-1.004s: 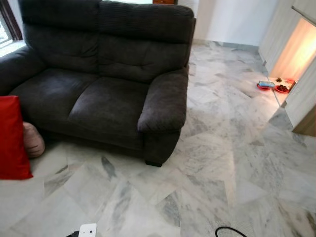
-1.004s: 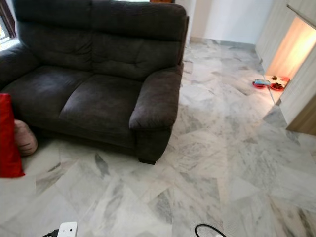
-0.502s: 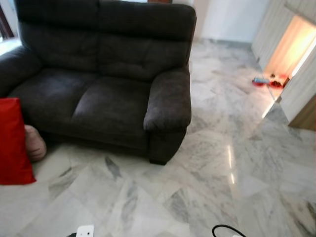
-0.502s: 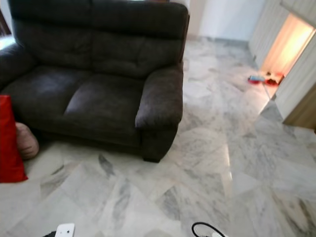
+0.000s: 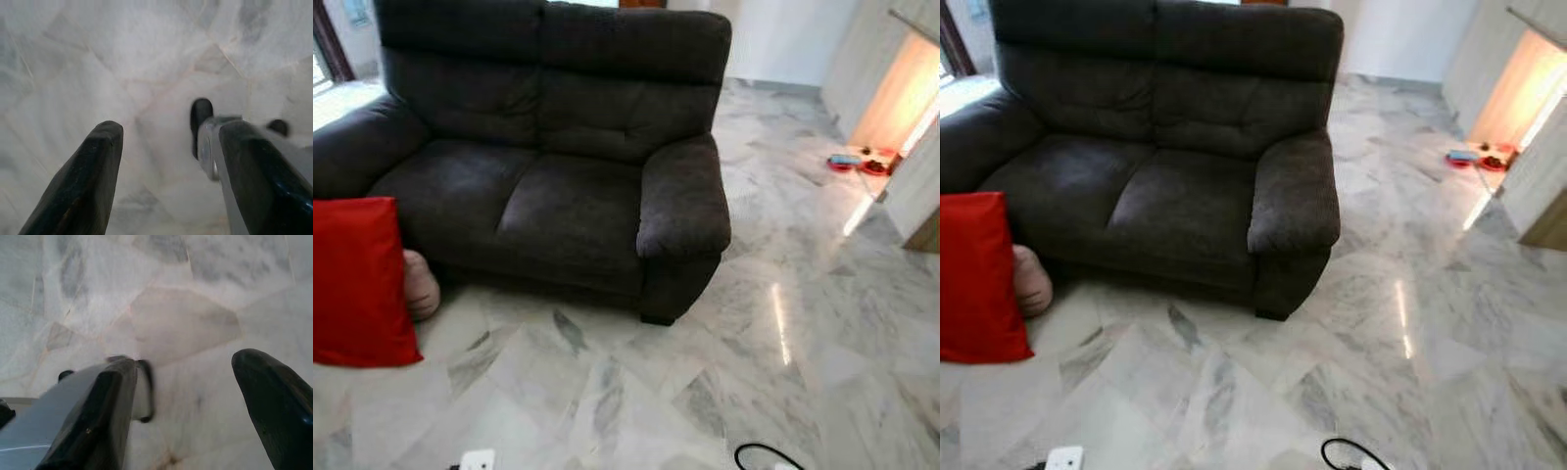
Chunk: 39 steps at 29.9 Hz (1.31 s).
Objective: Move the pillow to the sofa from floor
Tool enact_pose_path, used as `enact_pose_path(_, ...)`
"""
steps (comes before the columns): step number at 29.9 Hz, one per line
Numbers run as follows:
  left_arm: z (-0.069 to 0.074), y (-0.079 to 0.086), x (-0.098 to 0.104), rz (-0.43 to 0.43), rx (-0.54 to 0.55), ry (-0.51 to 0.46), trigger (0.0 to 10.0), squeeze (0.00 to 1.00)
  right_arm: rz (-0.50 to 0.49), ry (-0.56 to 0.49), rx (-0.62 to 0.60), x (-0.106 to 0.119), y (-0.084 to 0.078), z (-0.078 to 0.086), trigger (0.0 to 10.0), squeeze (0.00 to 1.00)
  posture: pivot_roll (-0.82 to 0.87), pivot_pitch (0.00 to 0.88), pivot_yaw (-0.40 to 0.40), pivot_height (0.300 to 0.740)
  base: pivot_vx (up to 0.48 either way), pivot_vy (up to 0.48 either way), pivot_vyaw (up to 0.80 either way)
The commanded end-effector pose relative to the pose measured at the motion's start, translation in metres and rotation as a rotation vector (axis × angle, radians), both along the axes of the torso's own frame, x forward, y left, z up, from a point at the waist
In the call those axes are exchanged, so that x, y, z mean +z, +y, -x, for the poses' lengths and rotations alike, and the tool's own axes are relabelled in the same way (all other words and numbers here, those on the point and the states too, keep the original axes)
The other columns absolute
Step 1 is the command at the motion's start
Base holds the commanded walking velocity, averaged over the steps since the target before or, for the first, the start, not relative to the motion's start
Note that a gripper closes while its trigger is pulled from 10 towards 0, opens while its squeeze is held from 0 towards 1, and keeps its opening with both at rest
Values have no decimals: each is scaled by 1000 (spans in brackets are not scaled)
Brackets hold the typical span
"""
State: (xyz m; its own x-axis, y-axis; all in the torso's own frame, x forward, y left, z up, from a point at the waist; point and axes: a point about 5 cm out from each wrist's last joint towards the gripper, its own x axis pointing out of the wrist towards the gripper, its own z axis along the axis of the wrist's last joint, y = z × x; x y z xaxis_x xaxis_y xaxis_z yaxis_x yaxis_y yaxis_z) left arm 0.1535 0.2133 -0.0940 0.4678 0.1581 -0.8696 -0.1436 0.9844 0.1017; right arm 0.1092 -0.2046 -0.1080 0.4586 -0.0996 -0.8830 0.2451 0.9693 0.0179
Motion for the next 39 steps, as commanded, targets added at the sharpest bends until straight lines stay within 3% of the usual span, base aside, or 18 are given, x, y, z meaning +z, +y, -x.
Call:
enact_pose_path(1,1,-7,-2,18,-1,4,10000,0,11,12,-11,0,-6,4,10000,0,-65,0,-29,740,0,405,0)
enact_pose_path(39,4,-8,-3,16,-21,14,10000,0,13,20,6,-1,-6,6,10000,0,-67,0,-21,740,0,404,0)
